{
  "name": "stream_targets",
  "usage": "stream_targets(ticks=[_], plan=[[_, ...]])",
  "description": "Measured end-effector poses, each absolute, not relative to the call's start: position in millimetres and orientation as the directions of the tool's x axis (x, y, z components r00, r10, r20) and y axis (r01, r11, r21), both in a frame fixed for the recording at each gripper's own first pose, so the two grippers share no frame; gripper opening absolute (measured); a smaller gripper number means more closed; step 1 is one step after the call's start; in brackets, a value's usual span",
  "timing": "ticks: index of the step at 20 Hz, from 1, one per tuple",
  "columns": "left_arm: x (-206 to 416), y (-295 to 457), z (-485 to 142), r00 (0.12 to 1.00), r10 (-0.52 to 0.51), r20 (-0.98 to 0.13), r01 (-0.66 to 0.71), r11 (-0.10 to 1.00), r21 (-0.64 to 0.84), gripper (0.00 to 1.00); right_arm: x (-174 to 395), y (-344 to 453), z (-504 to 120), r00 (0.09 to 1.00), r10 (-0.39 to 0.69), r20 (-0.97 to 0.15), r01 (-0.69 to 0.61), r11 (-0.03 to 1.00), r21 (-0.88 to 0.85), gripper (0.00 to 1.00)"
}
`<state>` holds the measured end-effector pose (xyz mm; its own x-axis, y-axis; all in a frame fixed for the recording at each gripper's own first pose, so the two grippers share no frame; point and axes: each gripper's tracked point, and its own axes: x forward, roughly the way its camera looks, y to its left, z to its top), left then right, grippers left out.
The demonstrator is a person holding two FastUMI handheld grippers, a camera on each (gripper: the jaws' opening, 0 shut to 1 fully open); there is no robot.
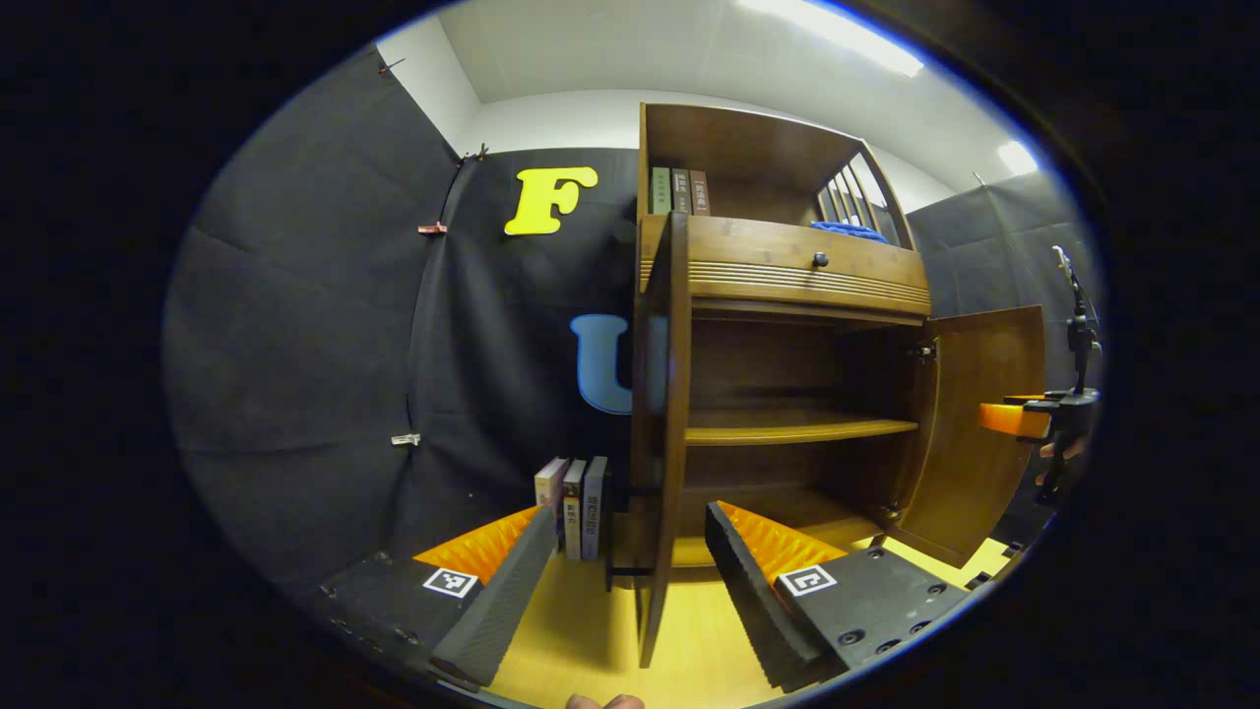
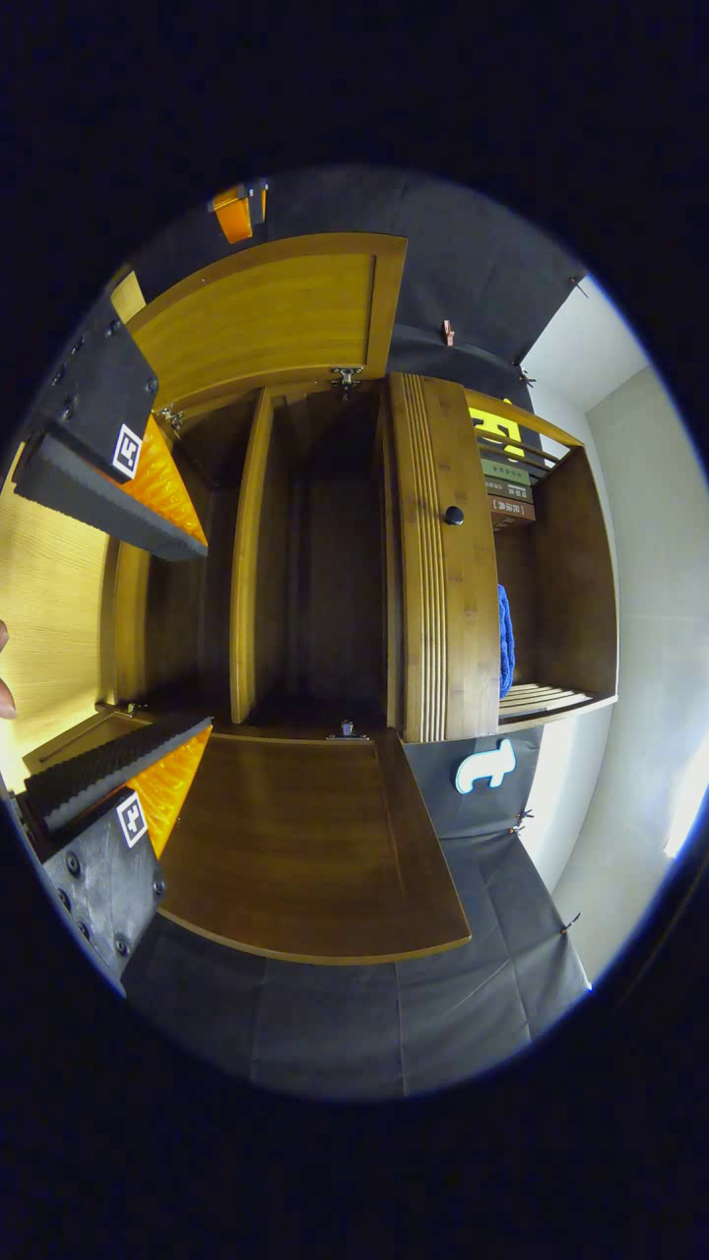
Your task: Open the right door of the double-door shoe cabinet with the right hand, and open the left door with the left hand.
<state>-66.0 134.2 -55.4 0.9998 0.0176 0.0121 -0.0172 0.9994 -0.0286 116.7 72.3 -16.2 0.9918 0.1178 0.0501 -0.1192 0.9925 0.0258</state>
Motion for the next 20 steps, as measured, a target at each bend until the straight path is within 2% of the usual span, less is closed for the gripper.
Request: stream_targets(ticks=[14,20], plan=[[-40,41,-29,0.996,-0.085,0.04,0.085,0.996,0.006,0.95,101,72,-8,0.991,0.115,0.067,-0.116,0.993,0.014,0.99],[-30,32,-28,0.997,-0.067,0.023,0.068,0.997,-0.024,0.95,99,76,-5,0.99,0.115,0.077,-0.116,0.993,0.012,0.99]])
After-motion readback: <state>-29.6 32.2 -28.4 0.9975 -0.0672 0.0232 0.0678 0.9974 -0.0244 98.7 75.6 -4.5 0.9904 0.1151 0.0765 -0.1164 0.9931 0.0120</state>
